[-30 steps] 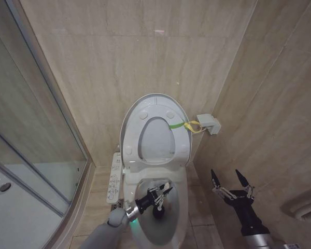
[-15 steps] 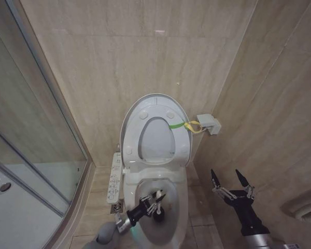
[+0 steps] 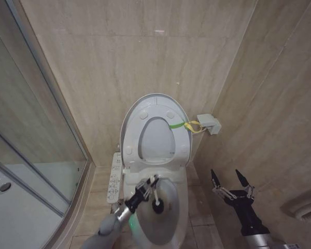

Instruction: Open the toilet lid, clean the toilet bowl with a toilet brush, close the toilet lid, and flush.

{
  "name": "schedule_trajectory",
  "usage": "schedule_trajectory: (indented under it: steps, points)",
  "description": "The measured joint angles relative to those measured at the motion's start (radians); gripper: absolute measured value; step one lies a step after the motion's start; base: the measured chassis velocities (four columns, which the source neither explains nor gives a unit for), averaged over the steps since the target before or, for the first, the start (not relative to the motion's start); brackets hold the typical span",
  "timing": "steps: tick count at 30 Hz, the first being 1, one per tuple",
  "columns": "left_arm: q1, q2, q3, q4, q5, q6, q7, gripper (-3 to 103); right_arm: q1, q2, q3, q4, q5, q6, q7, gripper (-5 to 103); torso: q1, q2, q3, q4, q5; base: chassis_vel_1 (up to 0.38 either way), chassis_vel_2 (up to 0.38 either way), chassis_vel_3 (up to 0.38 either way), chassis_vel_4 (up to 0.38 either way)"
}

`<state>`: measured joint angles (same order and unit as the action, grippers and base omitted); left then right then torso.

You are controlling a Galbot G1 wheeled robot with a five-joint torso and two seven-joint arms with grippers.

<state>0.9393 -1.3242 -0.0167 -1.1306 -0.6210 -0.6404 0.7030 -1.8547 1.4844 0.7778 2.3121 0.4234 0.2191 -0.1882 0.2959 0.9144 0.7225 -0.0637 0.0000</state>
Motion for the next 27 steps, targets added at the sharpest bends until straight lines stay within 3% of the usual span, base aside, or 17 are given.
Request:
schedule_trajectory:
  steps: [8,12,19,27]
  points:
    - [-0.072,-0.061,0.009,0.096,-0.021,-0.005,0.012,21,0.0,0.0,0.0,0.0,0.0,0.0,0.0,100,0.0,0.0,0.0,0.0001,0.0002,0.0,0.0,0.0,0.0]
    - [-0.099,-0.121,0.018,0.194,-0.032,-0.027,0.042,21,0.0,0.0,0.0,0.0,0.0,0.0,0.0,100,0.0,0.0,0.0,0.0001,0.0003,0.0,0.0,0.0,0.0]
    - [-0.103,-0.155,0.014,0.29,-0.018,-0.065,0.081,21,0.0,0.0,0.0,0.0,0.0,0.0,0.0,100,0.0,0.0,0.0,0.0002,0.0001,0.0,0.0,0.0,0.0]
    - [-0.132,-0.15,-0.028,0.227,0.001,-0.065,0.073,21,0.0,0.0,0.0,0.0,0.0,0.0,0.0,100,0.0,0.0,0.0,0.0002,-0.0001,0.0,0.0,0.0,0.0]
